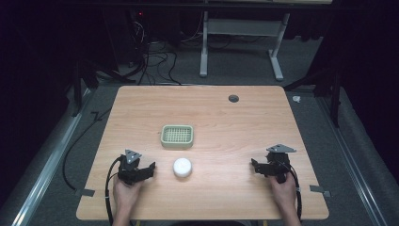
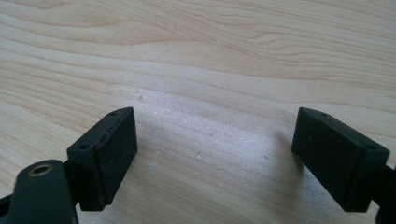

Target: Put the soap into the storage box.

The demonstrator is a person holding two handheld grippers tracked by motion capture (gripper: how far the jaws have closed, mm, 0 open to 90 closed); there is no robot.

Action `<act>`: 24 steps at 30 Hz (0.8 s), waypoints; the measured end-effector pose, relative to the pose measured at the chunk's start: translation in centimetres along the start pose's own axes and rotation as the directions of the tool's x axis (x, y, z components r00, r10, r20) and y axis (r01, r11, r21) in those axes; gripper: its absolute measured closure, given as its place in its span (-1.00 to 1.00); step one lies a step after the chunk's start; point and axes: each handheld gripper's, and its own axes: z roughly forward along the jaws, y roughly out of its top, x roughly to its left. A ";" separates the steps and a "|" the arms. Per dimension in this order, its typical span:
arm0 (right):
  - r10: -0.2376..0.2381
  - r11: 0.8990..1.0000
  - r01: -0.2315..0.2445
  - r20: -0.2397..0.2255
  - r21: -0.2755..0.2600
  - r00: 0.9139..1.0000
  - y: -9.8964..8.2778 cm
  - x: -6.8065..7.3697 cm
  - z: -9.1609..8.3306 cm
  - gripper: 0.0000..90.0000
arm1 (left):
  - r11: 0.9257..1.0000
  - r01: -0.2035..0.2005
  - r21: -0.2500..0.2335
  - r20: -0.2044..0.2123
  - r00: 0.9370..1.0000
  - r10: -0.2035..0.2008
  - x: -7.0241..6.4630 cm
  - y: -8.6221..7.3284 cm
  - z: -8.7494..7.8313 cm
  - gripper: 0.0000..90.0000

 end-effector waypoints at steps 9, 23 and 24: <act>-0.001 1.000 0.001 -0.001 0.002 1.000 0.0 0.0 0.0 -0.66 | 1.000 0.012 -0.009 0.033 0.999 -0.012 0.1 0.3 -0.6 -0.45; -0.001 1.000 0.001 -0.001 0.002 1.000 0.0 0.0 0.0 -0.66 | 0.999 -0.011 -0.043 0.109 0.994 0.015 -1.0 1.3 -2.8 -0.55; 0.000 1.000 0.000 0.000 0.002 1.000 0.0 0.0 0.0 -0.66 | 0.999 -0.005 -0.045 0.116 0.993 0.011 -1.3 1.4 -3.2 -0.56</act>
